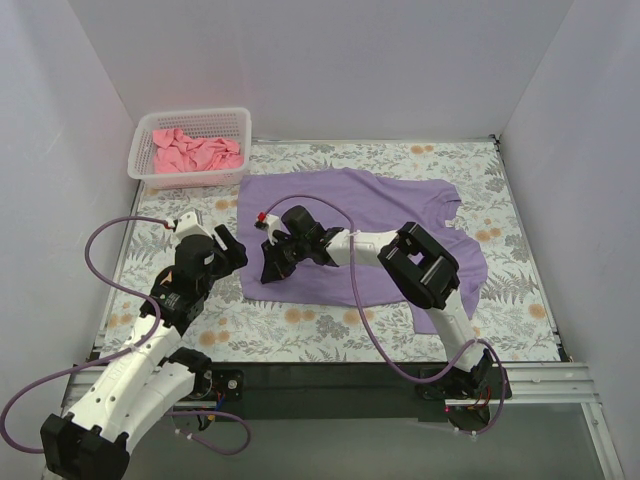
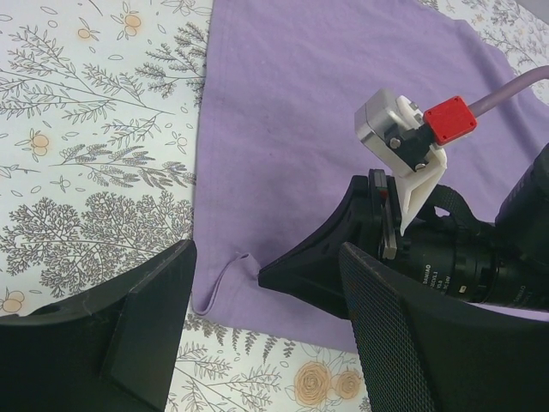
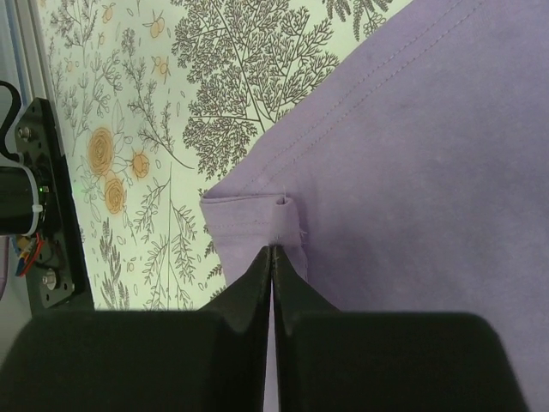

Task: Fold and stack the t-shirts
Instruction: Flatten the tshirt out

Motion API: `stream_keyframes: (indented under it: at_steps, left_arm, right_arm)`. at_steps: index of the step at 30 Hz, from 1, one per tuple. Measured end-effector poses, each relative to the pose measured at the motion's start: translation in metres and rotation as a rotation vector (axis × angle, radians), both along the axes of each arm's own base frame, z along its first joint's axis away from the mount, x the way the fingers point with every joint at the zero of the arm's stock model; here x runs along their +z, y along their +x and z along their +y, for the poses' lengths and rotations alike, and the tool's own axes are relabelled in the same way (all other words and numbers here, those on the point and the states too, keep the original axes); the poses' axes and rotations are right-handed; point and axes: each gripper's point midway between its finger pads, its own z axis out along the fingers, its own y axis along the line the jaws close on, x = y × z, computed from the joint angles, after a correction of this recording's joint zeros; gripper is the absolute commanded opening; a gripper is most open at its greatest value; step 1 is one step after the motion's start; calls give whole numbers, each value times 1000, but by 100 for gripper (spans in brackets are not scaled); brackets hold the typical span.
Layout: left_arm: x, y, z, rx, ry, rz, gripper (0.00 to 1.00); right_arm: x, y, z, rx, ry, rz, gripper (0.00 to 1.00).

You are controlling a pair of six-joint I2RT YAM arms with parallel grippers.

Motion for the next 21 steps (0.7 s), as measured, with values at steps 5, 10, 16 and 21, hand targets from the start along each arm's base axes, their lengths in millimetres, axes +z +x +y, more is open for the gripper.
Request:
stream_keyframes:
  at_steps: [5,10,16,21]
  left_arm:
    - [1,1,0,0,-1,-3,67]
    - [2,1,1,3,-3,-8,66]
    - [6,0,3,11,-6,-24,66]
    - [6,-1,5,20,0,-21,66]
  right_arm:
    - [1,-7,3,16,3,6,1]
    - [1,-31,2,50,-7,26,1]
    - [8,-75,3,122,-7,72,16]
    - [13,-107,9,189,0,128,33]
